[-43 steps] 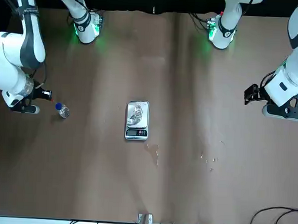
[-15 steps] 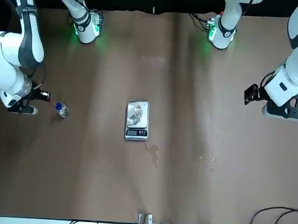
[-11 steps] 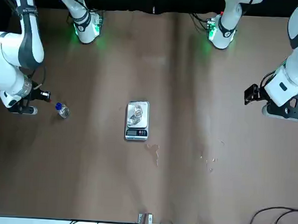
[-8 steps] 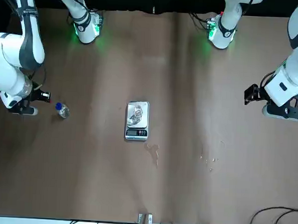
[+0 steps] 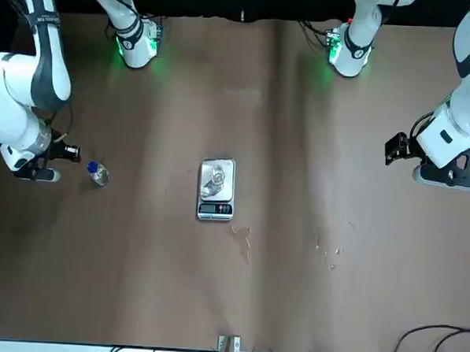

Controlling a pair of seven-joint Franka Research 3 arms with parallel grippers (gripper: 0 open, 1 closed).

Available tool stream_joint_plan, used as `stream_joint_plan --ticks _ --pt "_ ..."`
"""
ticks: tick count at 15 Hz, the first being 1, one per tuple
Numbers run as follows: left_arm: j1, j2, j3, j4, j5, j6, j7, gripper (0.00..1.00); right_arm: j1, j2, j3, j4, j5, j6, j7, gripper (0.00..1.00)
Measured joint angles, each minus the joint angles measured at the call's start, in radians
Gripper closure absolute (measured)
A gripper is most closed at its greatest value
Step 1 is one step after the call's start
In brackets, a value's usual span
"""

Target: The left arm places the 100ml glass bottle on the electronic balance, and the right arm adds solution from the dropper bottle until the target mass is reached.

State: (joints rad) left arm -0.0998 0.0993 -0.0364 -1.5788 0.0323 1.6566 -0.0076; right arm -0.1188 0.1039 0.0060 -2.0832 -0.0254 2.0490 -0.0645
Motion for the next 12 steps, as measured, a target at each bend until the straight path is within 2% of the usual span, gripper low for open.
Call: stream_joint_plan --ticks 12 --pt "0.0 0.007 0.0 0.0 0.0 0.0 0.0 0.0 0.0 0.0 0.0 0.005 0.0 -0.052 0.0 0.94"
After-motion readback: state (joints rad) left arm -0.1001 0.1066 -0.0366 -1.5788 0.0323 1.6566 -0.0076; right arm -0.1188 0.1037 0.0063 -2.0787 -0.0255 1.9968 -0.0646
